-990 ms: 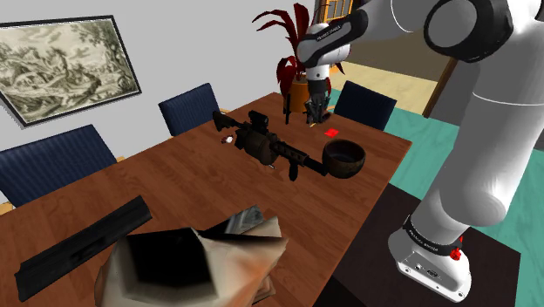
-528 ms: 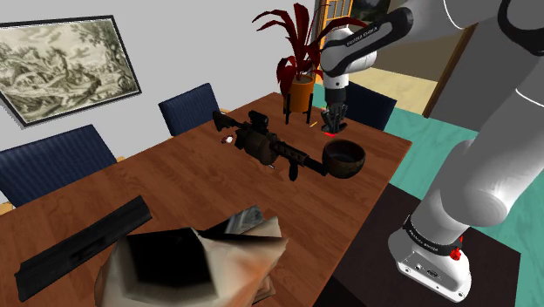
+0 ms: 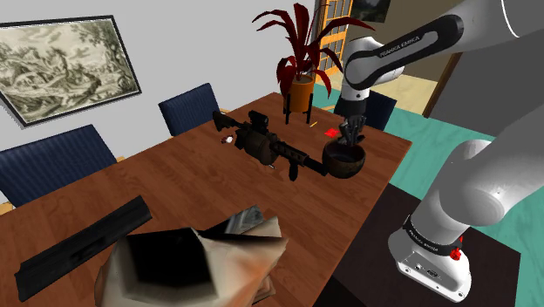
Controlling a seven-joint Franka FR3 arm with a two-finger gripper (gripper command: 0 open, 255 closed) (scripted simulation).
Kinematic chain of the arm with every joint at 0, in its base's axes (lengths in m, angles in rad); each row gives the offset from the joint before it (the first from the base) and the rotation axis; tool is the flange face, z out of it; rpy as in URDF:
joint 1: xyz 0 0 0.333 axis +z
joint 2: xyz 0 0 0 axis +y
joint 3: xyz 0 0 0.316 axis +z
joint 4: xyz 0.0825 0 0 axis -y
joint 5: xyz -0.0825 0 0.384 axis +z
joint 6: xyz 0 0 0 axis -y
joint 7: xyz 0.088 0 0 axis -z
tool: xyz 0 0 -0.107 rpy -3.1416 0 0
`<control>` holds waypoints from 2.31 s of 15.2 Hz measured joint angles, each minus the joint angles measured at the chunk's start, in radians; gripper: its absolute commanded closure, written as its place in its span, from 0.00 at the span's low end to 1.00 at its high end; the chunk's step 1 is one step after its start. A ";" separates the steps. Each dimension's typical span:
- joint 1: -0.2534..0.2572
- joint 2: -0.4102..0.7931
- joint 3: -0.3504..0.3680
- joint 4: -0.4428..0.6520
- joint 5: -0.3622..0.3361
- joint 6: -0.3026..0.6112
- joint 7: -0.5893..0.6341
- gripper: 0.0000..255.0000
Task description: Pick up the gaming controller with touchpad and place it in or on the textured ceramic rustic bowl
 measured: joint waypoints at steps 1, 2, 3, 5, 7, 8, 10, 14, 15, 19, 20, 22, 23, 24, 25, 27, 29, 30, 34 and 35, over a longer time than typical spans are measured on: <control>0.001 0.005 0.000 -0.007 0.001 0.012 0.001 1.00; 0.001 0.013 -0.003 -0.014 0.001 0.026 -0.001 1.00; 0.001 0.018 -0.005 -0.022 0.001 0.040 -0.002 1.00; 0.002 0.038 -0.011 -0.040 0.003 0.076 -0.007 1.00; 0.005 0.057 -0.014 -0.049 0.007 0.104 -0.009 1.00; 0.007 0.068 -0.015 -0.054 0.010 0.119 -0.011 1.00; 0.010 0.093 -0.020 -0.068 0.015 0.157 -0.016 1.00; 0.010 0.106 -0.024 -0.074 0.018 0.177 -0.020 1.00; 0.010 0.107 -0.024 -0.074 0.018 0.178 -0.021 1.00; 0.010 0.107 -0.024 -0.074 0.018 0.178 -0.021 0.00; 0.010 0.107 -0.024 -0.074 0.018 0.178 -0.021 0.00; 0.010 0.107 -0.024 -0.074 0.018 0.178 -0.021 0.00; 0.010 0.107 -0.024 -0.074 0.018 0.178 -0.021 0.00; 0.010 0.107 -0.024 -0.074 0.018 0.178 -0.021 0.00; 0.010 0.097 -0.021 -0.063 0.016 0.159 -0.018 0.00; 0.009 0.071 -0.015 -0.026 0.014 0.097 -0.014 0.00; 0.008 0.053 -0.011 0.005 0.012 0.048 -0.012 0.00; 0.009 0.053 -0.009 0.012 0.013 0.041 -0.011 0.00; 0.009 0.050 -0.009 0.017 0.013 0.032 -0.011 0.00; 0.009 0.050 -0.009 0.017 0.013 0.032 -0.011 0.00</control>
